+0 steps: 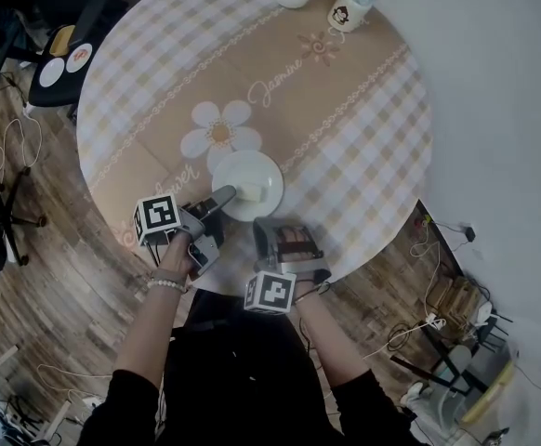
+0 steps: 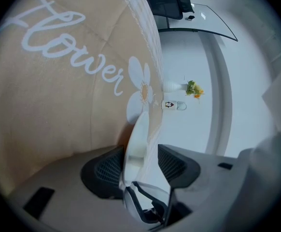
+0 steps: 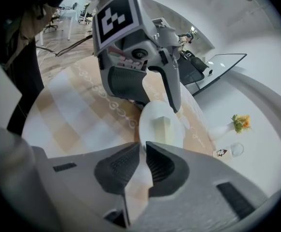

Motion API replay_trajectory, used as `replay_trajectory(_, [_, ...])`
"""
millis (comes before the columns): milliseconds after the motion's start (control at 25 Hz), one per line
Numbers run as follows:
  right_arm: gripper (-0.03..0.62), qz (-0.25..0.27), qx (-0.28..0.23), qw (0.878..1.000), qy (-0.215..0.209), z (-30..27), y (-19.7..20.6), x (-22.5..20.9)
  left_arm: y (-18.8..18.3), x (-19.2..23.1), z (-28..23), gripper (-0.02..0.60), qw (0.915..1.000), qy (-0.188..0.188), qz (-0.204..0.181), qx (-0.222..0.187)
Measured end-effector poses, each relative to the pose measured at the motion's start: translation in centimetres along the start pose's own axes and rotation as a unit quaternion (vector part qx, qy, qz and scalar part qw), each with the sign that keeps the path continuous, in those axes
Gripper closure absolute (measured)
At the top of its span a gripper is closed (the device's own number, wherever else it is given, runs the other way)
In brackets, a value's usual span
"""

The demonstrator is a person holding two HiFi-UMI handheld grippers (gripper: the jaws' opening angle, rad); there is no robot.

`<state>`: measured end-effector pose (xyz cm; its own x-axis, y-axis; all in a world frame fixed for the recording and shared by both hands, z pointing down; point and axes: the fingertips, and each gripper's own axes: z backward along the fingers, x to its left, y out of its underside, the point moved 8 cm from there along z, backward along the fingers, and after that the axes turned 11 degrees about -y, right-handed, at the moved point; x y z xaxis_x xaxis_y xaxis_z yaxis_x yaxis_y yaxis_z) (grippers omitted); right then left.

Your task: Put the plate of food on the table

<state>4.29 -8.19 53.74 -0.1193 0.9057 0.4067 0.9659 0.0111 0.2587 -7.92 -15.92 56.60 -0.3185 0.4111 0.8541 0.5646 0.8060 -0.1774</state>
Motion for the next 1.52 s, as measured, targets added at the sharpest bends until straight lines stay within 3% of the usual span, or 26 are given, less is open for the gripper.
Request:
replay_trajectory(40, [0.576, -0.001, -0.005, 1.0, -0.006, 0.0, 0.0, -0.1, 0.0, -0.1, -0.2, 0.387, 1.0, 0.0, 0.0, 0.0])
replay_trajectory(80, [0.5, -0.001, -0.01, 1.0, -0.011, 0.0, -0.2, 0.0, 0.0, -0.2, -0.2, 0.387, 1.0, 0.001, 0.001, 0.0])
replay_trajectory(120, [0.485, 0.003, -0.014, 1.0, -0.014, 0.0, -0.6, 0.4, 0.1, 0.0, -0.1, 0.387, 1.0, 0.001, 0.001, 0.001])
replay_trajectory(200, [0.488, 0.016, -0.018, 1.0, -0.011, -0.2, -1.6, 1.1, 0.2, 0.4, 0.4, 0.387, 1.0, 0.002, 0.001, 0.001])
replay_trajectory(320, [0.58, 0.019, -0.014, 1.0, 0.004, -0.4, -2.3, 1.0, 0.2, 0.5, 0.5, 0.387, 1.0, 0.002, 0.002, 0.002])
replay_trajectory(600, [0.586, -0.017, 0.0, 1.0, 0.004, -0.6, -2.7, 0.7, 0.2, 0.5, 0.8, 0.387, 1.0, 0.004, -0.002, -0.001])
replay_trajectory(920, [0.589, -0.021, 0.003, 1.0, 0.004, -1.0, -2.7, 0.9, 1.3, 1.4, 3.2, 0.388, 0.9999, 0.003, -0.01, 0.0])
replay_trajectory(1040, [0.594, -0.025, -0.001, 1.0, 0.004, -1.3, -2.6, 0.8, 1.6, 1.5, 4.0, 0.425, 0.9996, 0.006, -0.027, -0.002])
replay_trajectory(1200, [0.592, -0.07, -0.025, 0.997, -0.012, -0.8, -2.7, 0.6, 1.7, 0.7, 4.9, 0.543, 0.9963, -0.003, -0.083, -0.02])
replay_trajectory(1360, [0.592, -0.187, -0.089, 0.978, -0.009, 1.3, -1.9, -0.6, 2.1, -1.6, 6.0, 0.572, 0.9824, 0.007, -0.18, -0.047])
replay_trajectory(1520, [0.592, -0.318, -0.176, 0.932, -0.001, 4.8, -0.5, -2.3, 2.1, -4.2, 7.8, 0.575, 0.9592, -0.01, -0.265, -0.097])
